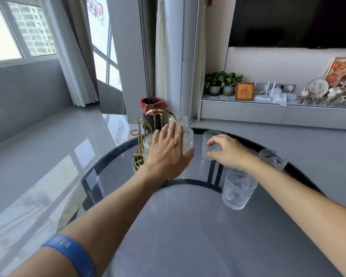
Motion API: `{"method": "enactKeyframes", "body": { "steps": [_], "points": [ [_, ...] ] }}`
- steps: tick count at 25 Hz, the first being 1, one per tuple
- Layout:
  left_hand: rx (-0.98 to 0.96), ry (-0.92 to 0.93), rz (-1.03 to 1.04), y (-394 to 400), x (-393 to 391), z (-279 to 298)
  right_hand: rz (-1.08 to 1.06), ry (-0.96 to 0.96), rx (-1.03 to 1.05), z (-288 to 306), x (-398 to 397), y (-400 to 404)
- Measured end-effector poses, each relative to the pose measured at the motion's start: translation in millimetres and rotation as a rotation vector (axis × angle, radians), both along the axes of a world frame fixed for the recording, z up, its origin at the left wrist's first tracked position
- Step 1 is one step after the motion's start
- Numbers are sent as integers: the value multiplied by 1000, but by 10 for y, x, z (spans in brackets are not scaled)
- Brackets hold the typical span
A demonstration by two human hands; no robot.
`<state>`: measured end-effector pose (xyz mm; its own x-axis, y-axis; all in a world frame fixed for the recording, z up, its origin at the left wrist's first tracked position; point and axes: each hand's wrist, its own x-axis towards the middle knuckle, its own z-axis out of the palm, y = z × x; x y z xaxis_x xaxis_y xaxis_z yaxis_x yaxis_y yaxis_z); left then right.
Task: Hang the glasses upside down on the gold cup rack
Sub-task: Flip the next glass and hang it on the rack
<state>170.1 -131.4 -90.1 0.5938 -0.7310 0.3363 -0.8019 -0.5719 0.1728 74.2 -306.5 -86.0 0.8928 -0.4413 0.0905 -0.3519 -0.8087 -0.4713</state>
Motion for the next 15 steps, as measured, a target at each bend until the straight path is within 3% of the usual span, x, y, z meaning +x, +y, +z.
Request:
{"method": "enactKeyframes", "body": {
  "steps": [3, 6, 8, 12, 15],
  "points": [
    [21, 115, -56, -76, -396, -163, 35, 249, -280, -148, -443, 46],
    [26, 148, -72, -27, -611, -284, -62, 415, -355, -321, -694, 42],
    [31, 177, -74, 27, -690, -338, -90, 389, -249, -371, -777, 47],
    [-133, 491, 29, 161, -641, -315, -141, 299, -63, -342, -789, 125],
    [-244, 489, 201, 351, -591, -299, -195, 145, 176, -253, -746, 283]
  ]
}}
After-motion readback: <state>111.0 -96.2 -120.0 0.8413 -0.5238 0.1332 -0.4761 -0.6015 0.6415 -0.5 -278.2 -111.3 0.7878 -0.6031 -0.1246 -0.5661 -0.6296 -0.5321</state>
